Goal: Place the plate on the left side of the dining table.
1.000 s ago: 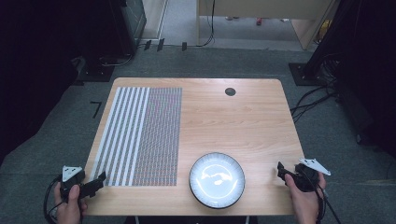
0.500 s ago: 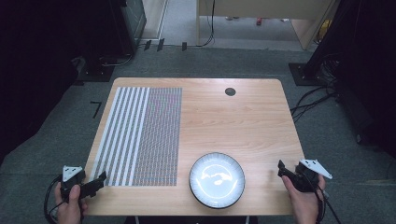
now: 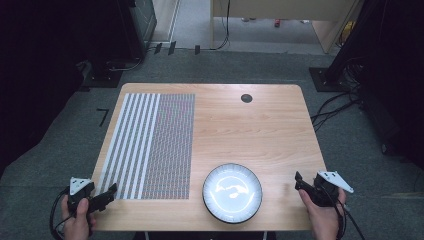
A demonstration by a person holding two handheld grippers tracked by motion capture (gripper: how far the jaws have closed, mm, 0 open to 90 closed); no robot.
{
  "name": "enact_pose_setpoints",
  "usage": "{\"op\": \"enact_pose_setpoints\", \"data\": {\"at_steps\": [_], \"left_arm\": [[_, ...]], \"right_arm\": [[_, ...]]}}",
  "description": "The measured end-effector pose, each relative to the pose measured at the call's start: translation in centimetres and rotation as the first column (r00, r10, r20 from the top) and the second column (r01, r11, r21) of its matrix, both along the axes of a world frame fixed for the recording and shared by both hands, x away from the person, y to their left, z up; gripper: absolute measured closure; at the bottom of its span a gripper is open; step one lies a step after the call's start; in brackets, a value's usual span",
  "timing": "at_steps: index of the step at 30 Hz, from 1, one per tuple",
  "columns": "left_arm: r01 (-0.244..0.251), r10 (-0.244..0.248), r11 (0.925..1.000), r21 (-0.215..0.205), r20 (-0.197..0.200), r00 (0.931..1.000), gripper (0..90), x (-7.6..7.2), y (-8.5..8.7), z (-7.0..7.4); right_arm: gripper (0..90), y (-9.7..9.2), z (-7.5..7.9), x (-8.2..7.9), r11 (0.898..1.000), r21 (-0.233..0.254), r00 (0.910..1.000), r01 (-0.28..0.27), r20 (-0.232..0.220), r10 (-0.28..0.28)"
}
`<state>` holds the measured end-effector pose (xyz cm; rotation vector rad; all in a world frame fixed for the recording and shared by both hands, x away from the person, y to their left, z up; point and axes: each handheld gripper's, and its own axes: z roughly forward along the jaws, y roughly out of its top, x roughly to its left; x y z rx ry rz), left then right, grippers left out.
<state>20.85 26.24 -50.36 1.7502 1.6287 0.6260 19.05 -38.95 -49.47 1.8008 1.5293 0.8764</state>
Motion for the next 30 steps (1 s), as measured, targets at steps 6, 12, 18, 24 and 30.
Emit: {"op": "enact_pose_setpoints", "data": {"at_steps": [6, 12, 18, 24, 30], "left_arm": [[0.012, -0.012, 0.9999, -0.005, 0.010, 0.9999, 18.9, -0.1, -0.7, 0.3], [0.037, -0.037, 0.9992, -0.016, 0.014, 0.9992, 18.9, -0.2, -1.6, 0.5], [0.064, -0.064, 0.9978, -0.015, 0.022, 0.9977, 18.9, -0.3, -2.9, 0.7], [0.086, -0.086, 0.9962, -0.013, 0.023, 0.9960, 18.9, -0.4, -4.0, 0.7], [0.103, -0.103, 0.9944, -0.021, 0.020, 0.9945, 18.9, -0.4, -4.7, 0.6]], "right_arm": [[26.4, 0.5, 0.1, -0.1, 1.000, -0.003, 0.9999, -0.013, 0.002, 0.013], [26.6, 0.8, 0.2, -0.1, 1.000, -0.003, 0.9997, -0.023, 0.006, 0.023], [27.1, 1.2, 0.2, -0.2, 0.999, 0.002, 0.9995, -0.032, 0.003, 0.032], [27.6, 1.6, 0.3, -0.2, 0.999, 0.003, 0.9992, -0.040, 0.005, 0.040], [28.1, 2.1, 0.4, -0.3, 0.999, 0.003, 0.9986, -0.052, 0.006, 0.052]]}}
